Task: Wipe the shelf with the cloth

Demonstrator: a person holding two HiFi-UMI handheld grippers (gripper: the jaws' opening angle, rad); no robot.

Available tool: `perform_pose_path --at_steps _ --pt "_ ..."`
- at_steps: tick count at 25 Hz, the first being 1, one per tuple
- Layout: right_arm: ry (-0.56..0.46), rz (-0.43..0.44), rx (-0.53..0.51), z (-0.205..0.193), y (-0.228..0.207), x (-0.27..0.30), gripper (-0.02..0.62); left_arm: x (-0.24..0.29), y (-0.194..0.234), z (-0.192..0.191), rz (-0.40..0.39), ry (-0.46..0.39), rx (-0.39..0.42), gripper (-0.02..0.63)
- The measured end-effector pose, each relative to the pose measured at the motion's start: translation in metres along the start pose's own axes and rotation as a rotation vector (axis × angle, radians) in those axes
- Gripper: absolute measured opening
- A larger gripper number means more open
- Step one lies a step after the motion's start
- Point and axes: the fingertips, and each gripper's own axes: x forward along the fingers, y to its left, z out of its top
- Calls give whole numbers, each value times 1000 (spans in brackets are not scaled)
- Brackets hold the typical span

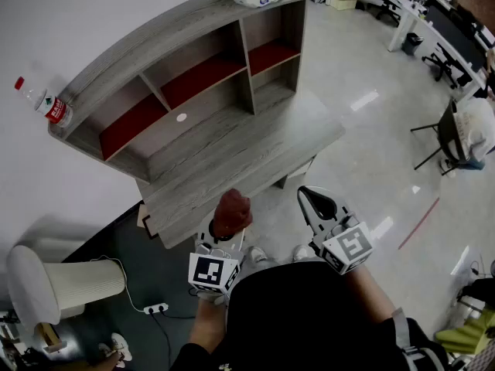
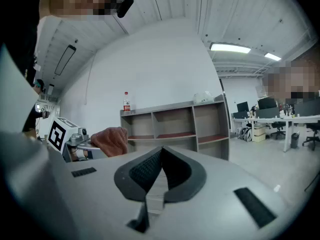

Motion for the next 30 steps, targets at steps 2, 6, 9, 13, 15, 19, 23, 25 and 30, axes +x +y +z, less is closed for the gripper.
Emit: perform_pose_path --at_steps 2,6,9,13,15,19,23,25,30 --pt "-3 -12 14 0 9 10 -3 -7 11 -2 -6 0 1 106" --pt "12 -12 18 -8 24 29 -3 -17 33 -7 -3 3 15 106" --pt "4 -24 24 -10 35 47 -3 -25 54 -12 -3 -1 -1 106" --pt "24 -34 -3 -16 50 65 -3 -34 78 -23 -15 14 -16 106" --pt "31 -62 9 -19 49 73 -2 -35 87 -27 -23 15 -14 107" --pt "43 -78 20 -24 43 85 -3 -26 102 -33 -14 40 -14 107" --pt "53 -85 47 -28 23 102 -3 -5 108 -35 -15 61 3 107" --pt "60 -66 66 -33 11 115 -3 9 114 -39 -7 72 14 106" --pt "74 6 5 -32 -24 154 -2 58 132 -38 52 115 6 107"
